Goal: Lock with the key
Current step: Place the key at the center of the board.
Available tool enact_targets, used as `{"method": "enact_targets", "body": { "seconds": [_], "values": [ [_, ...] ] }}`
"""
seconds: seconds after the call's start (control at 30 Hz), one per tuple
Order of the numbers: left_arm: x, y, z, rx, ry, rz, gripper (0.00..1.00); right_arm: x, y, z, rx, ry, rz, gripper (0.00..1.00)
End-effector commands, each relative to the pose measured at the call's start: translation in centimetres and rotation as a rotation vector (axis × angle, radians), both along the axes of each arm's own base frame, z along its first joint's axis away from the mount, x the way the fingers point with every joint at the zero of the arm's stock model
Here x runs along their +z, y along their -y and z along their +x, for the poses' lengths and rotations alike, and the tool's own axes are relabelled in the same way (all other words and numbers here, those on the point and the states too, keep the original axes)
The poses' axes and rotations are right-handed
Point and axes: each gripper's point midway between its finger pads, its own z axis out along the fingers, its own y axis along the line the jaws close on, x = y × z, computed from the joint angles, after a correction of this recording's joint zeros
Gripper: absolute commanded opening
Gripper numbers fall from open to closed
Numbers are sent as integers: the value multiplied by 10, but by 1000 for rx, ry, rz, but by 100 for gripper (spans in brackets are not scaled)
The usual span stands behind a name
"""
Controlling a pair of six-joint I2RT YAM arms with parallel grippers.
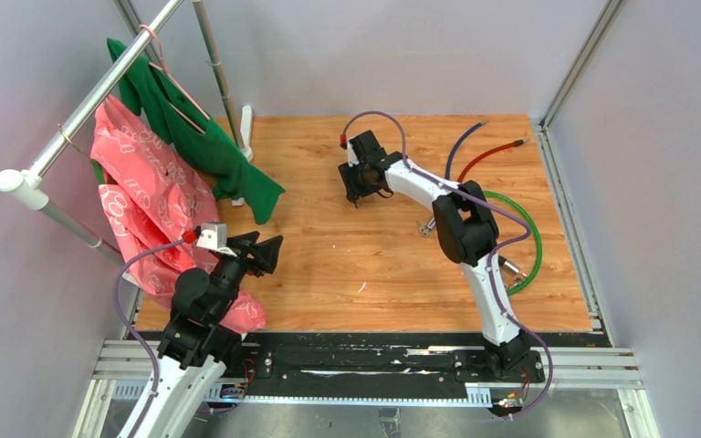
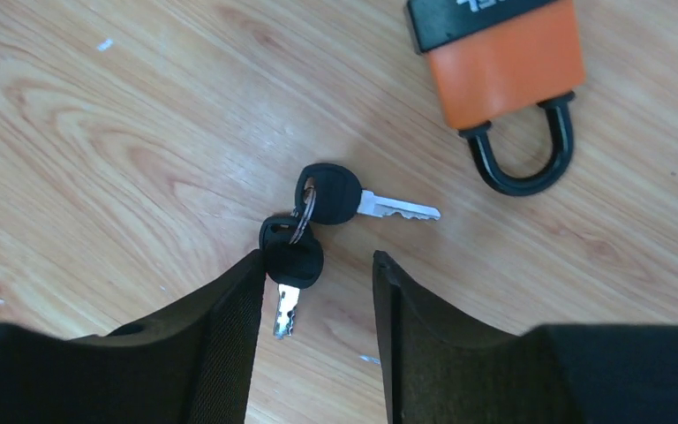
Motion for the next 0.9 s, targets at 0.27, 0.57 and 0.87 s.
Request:
{"method": "enact_targets", "body": {
  "seconds": [0.27, 0.57, 0.87],
  "values": [
    [3, 0, 2, 1, 4, -1, 76, 90, 113, -54, 180, 138, -314, 57],
    [5, 6, 0, -38, 13, -2, 80, 58, 188, -134, 1002, 254, -635, 66],
    [6, 7, 0, -49, 18, -2, 100, 34, 233, -93, 1057, 158, -754, 65]
  ]
}}
